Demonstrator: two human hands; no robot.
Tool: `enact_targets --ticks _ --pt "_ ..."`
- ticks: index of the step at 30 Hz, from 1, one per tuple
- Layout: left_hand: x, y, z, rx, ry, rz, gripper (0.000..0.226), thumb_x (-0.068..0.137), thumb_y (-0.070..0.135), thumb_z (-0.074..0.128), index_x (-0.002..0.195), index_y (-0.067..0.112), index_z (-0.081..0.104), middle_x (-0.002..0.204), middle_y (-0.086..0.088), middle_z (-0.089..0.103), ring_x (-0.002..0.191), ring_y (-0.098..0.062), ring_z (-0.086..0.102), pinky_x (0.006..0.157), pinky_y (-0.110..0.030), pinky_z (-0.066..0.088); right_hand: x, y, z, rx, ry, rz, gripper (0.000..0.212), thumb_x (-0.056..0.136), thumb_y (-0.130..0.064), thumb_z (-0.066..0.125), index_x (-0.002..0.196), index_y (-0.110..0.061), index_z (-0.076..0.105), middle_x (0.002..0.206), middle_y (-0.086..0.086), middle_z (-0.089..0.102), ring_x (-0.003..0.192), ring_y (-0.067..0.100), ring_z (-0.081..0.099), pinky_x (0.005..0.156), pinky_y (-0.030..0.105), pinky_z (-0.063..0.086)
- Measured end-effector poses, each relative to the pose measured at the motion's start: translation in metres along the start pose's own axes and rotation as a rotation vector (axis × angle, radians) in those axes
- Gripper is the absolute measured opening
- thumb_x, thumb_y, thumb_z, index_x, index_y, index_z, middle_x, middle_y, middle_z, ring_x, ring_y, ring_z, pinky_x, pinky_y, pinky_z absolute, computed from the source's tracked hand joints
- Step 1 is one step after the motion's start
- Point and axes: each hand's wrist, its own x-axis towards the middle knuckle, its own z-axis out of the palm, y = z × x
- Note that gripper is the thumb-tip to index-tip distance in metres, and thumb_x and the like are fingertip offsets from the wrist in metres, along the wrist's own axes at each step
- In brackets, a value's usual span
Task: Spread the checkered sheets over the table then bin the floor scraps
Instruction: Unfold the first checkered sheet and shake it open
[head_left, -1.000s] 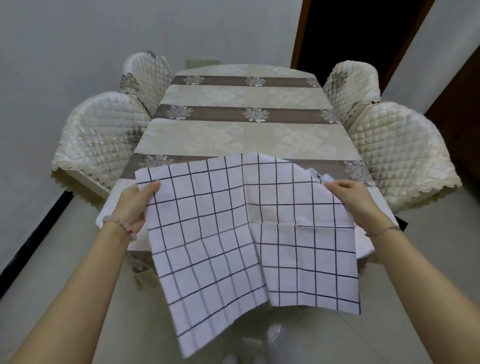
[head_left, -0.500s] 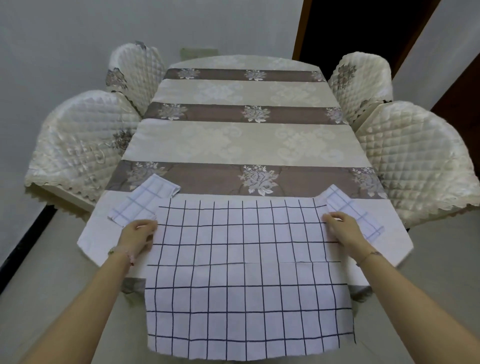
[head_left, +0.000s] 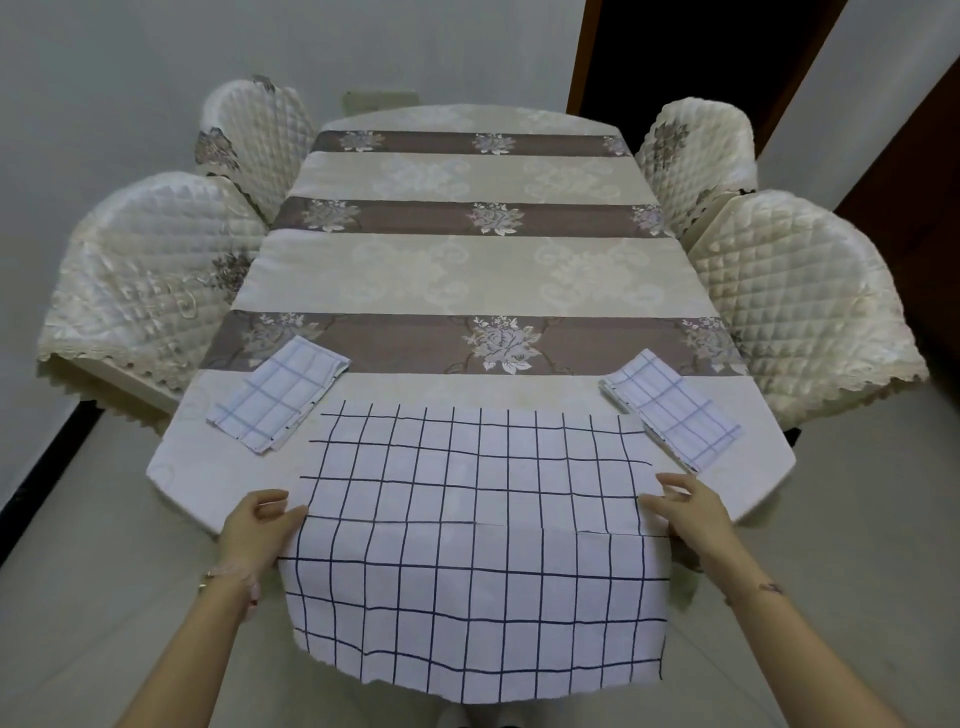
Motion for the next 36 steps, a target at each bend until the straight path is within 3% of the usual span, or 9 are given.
enact_targets --ticks 3,7,8,12,18,25,29,32,36 --pt "-0.008 -0.005 -0.003 -0.018 -0.004 -0.007 0.039 0.083 0.006 0.068 0.120 0.003 0.055 0.123 -0.022 0.057 0.102 -0.033 0.054 0.093 -0.045 0.045 -0.011 0.008 -0.002 0.018 0.019 0.032 0.050 0.077 -0.012 0.074 0.123 -0.009 0.056 0.121 0.017 0.061 0.093 0.023 0.059 0.076 0.030 0.047" --pt "-0.025 0.002 -0.008 -0.037 -0.032 0.068 0.036 0.082 0.007 0.069 0.116 0.001 0.058 0.111 -0.020 0.062 0.092 -0.029 0.056 0.083 -0.039 0.046 -0.032 0.018 -0.016 0.092 0.076 0.003 0.029 0.077 0.000 0.072 0.104 0.006 0.065 0.056 -0.009 0.061 0.049 0.003 0.054 0.045 0.014 0.043" --pt "-0.032 0.007 -0.007 -0.040 -0.050 0.106 0.034 0.082 0.009 0.069 0.113 0.003 0.060 0.106 -0.018 0.063 0.085 -0.026 0.056 0.076 -0.035 0.046 -0.040 0.019 -0.023 0.132 0.096 -0.006 0.021 0.077 0.000 0.072 0.096 0.006 0.067 0.052 -0.009 0.061 0.049 0.004 0.056 0.044 0.012 0.044" --pt "-0.063 0.035 0.009 -0.086 -0.154 0.297 0.017 0.082 0.011 0.070 0.097 0.011 0.064 0.091 -0.010 0.064 0.072 -0.017 0.058 0.057 -0.023 0.050 -0.077 0.023 -0.059 0.260 0.162 -0.078 0.014 0.080 -0.007 0.071 0.090 0.002 0.072 0.082 0.013 0.069 0.075 0.021 0.061 0.073 0.032 0.051" --pt "-0.104 0.072 0.070 -0.124 -0.385 0.506 0.003 0.086 0.017 0.065 0.088 0.018 0.063 0.089 -0.002 0.063 0.082 -0.017 0.058 0.070 -0.025 0.046 -0.145 0.058 -0.134 0.394 0.481 -0.170 0.011 0.086 -0.012 0.063 0.079 -0.018 0.069 0.075 -0.001 0.067 0.067 0.008 0.060 0.051 0.012 0.052" --pt "-0.158 0.089 0.174 -0.098 -0.651 0.576 0.010 0.089 0.016 0.060 0.082 0.024 0.058 0.086 0.000 0.061 0.076 -0.013 0.055 0.064 -0.025 0.044 -0.208 0.135 -0.203 0.541 0.804 -0.091 0.010 0.087 -0.019 0.064 0.080 -0.023 0.070 0.075 -0.008 0.069 0.063 0.000 0.064 0.056 0.014 0.056" --pt "-0.192 0.074 0.235 -0.003 -0.742 0.580 0.013 0.089 0.014 0.060 0.080 0.023 0.057 0.082 -0.001 0.060 0.075 -0.014 0.055 0.062 -0.019 0.048 -0.223 0.191 -0.223 0.618 0.872 0.027 0.005 0.086 -0.019 0.064 0.084 -0.019 0.069 0.076 -0.005 0.069 0.067 0.005 0.062 0.054 0.015 0.054" --pt "-0.213 0.057 0.284 0.067 -0.832 0.480 0.008 0.089 0.015 0.060 0.082 0.017 0.057 0.085 -0.010 0.061 0.079 -0.023 0.056 0.075 -0.039 0.050 -0.228 0.235 -0.235 0.666 0.897 0.142 0.013 0.087 -0.014 0.063 0.074 -0.015 0.067 0.061 -0.006 0.064 0.049 -0.001 0.058 0.042 0.011 0.046" --pt "-0.237 0.035 0.348 0.180 -0.833 0.453 0.007 0.090 0.015 0.058 0.083 0.014 0.058 0.081 -0.009 0.064 0.069 -0.019 0.056 0.060 -0.029 0.047 -0.227 0.294 -0.263 0.691 0.864 0.295 0.017 0.088 -0.013 0.062 0.072 -0.014 0.067 0.072 0.003 0.066 0.064 0.012 0.060 0.048 0.015 0.051"
